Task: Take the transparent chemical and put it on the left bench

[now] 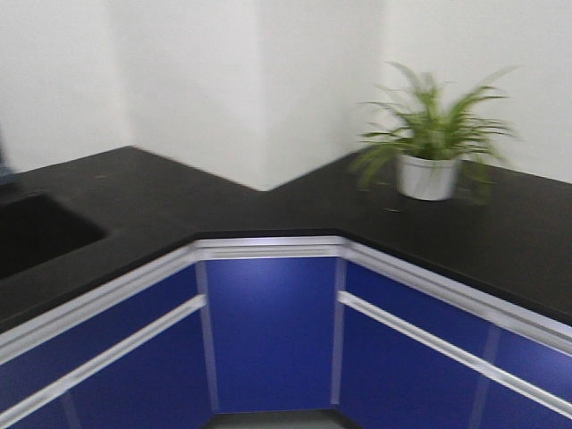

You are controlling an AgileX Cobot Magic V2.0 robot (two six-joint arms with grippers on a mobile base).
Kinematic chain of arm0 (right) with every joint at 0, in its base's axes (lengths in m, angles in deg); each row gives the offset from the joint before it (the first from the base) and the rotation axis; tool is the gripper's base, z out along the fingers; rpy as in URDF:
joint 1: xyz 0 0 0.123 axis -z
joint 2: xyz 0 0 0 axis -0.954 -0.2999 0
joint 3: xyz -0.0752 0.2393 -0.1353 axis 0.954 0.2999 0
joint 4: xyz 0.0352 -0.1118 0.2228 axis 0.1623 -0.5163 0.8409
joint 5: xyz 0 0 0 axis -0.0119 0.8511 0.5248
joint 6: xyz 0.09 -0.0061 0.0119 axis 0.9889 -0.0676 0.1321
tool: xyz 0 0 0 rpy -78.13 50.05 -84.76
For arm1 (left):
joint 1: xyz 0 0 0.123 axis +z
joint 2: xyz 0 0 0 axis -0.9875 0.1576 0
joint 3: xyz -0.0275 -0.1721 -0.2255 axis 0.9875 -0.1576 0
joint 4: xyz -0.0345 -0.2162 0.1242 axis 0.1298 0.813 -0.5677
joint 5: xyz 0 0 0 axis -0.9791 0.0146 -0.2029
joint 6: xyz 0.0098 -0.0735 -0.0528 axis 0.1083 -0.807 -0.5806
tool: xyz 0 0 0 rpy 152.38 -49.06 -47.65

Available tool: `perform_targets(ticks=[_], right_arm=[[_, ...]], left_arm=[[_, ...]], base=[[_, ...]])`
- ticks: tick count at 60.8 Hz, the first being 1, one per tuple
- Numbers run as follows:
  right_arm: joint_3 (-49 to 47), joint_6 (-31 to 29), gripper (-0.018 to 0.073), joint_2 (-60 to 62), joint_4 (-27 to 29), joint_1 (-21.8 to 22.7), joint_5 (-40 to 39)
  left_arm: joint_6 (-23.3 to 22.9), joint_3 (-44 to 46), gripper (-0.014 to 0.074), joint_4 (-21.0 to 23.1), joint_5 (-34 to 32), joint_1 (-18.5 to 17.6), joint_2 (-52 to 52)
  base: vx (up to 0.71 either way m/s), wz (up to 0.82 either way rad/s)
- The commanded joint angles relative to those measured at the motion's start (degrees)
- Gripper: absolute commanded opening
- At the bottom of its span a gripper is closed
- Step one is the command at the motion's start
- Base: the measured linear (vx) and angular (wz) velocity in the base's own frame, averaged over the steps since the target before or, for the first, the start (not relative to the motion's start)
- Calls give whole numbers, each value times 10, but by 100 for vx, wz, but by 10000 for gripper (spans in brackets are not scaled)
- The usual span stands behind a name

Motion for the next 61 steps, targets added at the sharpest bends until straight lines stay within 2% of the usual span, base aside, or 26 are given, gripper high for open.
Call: perform_targets(ticks=[1, 22, 61], right_arm=[[-17, -3, -7, -3, -3, 0, -45], [-17, -3, -7, -3, -3, 0, -45], [-17, -3, -7, -3, -3, 0, -45]], left_arm=[[-4, -9, -3, 0, -45, -1, -11], [-4, -9, -3, 0, -45, -1, -11], [-4, -9, -3, 0, -45, -1, -11]], base=[[1, 102], [6, 91], [17, 76]])
